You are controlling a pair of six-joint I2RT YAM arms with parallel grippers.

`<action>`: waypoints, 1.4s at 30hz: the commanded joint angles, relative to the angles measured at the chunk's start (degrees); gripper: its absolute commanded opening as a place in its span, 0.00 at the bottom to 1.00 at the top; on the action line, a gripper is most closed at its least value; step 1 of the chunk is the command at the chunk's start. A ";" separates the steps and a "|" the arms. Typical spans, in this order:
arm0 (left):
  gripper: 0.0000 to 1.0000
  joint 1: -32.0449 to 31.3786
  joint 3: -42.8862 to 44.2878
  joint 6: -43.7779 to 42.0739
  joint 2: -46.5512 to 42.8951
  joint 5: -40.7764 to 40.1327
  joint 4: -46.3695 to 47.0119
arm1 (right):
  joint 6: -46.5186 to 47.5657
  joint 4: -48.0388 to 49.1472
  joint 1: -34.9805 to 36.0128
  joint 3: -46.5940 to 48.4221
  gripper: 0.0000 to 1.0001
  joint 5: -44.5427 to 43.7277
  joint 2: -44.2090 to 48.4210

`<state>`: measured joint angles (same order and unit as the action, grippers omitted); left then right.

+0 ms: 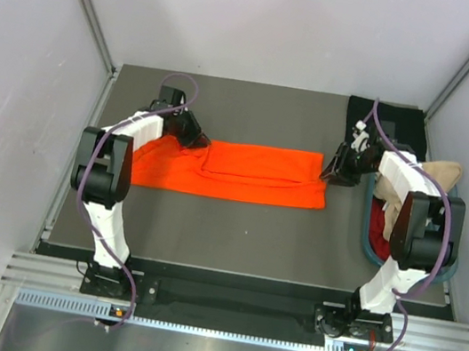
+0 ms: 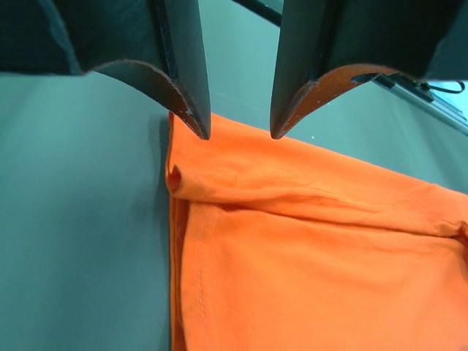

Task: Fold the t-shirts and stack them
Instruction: Fold the tshirt

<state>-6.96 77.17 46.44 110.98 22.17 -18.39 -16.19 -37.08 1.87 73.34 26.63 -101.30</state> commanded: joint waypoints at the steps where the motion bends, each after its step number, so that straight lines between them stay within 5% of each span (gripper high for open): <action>1: 0.24 -0.51 2.37 -0.56 1.34 4.79 6.26 | -1.30 2.89 0.50 3.21 0.39 1.58 -1.09; 5: 0.40 -1.04 5.19 -3.71 2.15 7.36 2.58 | -2.27 3.07 0.77 4.96 0.39 2.54 -2.76; 7: 0.58 -0.95 4.32 -7.47 -0.92 2.98 0.82 | -2.27 4.03 1.82 5.93 0.39 2.90 -3.20; 10: 0.67 -0.25 4.39 -13.27 -7.08 -3.33 -2.77 | -3.15 8.75 4.28 7.51 0.40 4.39 -4.26; 23: 0.57 11.79 -2.89 -17.87 -17.81 -5.39 -10.70 | -20.28 35.31 23.43 20.24 0.46 10.99 -19.53; 27: 0.65 13.55 -5.27 -20.41 -16.50 -3.12 -8.69 | -22.05 38.64 28.18 24.48 0.47 9.84 -23.59; 36: 0.66 15.22 0.08 -26.75 -10.17 -0.81 -9.73 | -21.96 38.49 32.93 31.68 0.49 9.05 -31.77; 42: 0.52 15.31 0.10 -23.42 -8.06 -3.71 -13.86 | -20.12 33.66 34.25 35.29 0.49 6.85 -34.58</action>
<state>7.99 76.07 22.39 102.74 19.81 -29.21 -37.93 -2.39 34.37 104.77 34.68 -135.00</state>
